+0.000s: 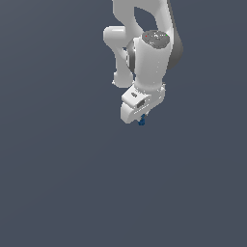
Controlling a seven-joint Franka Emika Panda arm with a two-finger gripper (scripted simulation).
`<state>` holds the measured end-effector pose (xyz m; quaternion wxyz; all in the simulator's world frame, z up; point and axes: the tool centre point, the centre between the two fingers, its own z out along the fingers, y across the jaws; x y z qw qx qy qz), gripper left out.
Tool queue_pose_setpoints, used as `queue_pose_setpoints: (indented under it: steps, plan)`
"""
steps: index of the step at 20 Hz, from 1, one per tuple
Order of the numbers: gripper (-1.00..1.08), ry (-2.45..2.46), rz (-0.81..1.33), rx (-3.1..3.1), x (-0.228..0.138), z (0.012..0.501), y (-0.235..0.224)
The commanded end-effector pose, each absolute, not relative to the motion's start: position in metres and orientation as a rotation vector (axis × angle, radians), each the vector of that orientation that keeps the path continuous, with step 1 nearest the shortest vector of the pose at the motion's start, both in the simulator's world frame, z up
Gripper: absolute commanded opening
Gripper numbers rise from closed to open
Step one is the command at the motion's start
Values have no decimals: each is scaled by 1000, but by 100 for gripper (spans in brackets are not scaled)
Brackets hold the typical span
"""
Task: Pick up the object and move it to a goal position.
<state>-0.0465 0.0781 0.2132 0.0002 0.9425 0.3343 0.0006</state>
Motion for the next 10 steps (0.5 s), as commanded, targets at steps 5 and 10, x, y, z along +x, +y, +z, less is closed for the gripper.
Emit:
queue_pose_setpoints:
  steps: [5,10]
  plan:
    - [-100,1048,0,2962,-41,240,92]
    - [-100,1048,0,2962,-39,246,94]
